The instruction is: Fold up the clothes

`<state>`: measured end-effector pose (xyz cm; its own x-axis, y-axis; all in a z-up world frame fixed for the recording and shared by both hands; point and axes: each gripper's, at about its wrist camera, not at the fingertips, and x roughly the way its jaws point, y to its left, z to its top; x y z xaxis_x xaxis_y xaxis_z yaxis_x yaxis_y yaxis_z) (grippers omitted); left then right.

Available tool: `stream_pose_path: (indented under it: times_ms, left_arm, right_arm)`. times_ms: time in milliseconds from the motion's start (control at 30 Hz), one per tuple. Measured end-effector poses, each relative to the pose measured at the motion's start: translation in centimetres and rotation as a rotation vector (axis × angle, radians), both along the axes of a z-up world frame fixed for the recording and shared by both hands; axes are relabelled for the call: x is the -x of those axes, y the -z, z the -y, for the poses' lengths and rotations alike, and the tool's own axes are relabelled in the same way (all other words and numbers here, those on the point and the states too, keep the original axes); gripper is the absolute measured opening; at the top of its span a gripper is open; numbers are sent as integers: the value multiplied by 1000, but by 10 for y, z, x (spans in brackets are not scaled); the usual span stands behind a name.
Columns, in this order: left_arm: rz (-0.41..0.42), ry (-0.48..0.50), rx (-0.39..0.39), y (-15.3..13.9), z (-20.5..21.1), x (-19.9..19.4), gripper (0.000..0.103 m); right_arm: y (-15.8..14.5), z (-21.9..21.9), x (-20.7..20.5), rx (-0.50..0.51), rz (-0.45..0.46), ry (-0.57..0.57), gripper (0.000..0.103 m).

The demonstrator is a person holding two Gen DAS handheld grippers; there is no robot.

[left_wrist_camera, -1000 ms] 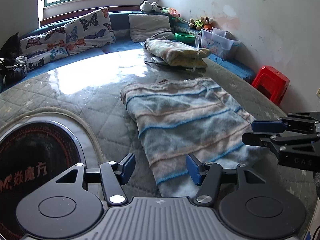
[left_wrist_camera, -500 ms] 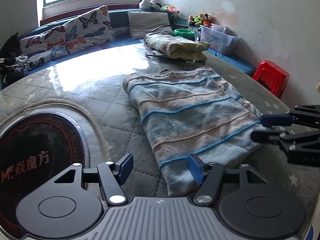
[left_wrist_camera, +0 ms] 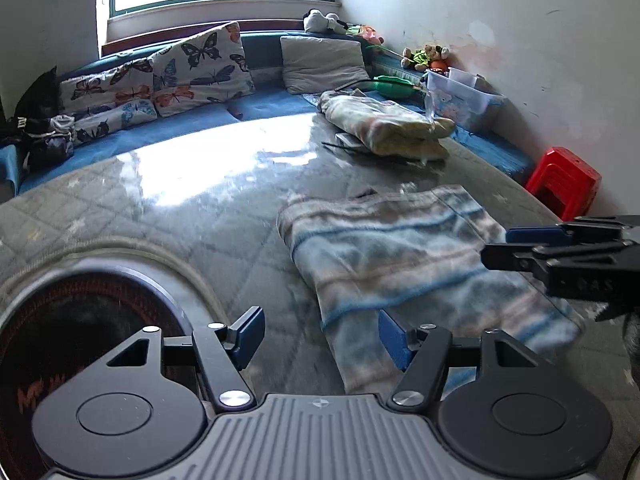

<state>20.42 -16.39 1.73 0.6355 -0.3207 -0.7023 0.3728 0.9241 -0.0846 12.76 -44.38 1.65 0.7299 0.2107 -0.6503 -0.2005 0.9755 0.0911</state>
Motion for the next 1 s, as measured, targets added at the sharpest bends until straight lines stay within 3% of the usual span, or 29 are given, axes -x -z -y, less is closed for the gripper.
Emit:
stream_pose_path:
  times_ms: [200,433,833,1000]
  left_arm:
    - [-13,-21,-7,8,5,-32,66]
    - [-39,-50,-3,18,-6,-50,71]
    - [-20,-71,-18,10,-8,-44,73]
    - [-4,-54,-23,6,-9,-25,84]
  right_arm:
    - [8,3,-44,-44,-29,33,42]
    - [24,8,-67,-54,-69,61,42]
    - [15,3,-50,-38,-37,39,43]
    - [9,-6,-26,-23,-20,13,52]
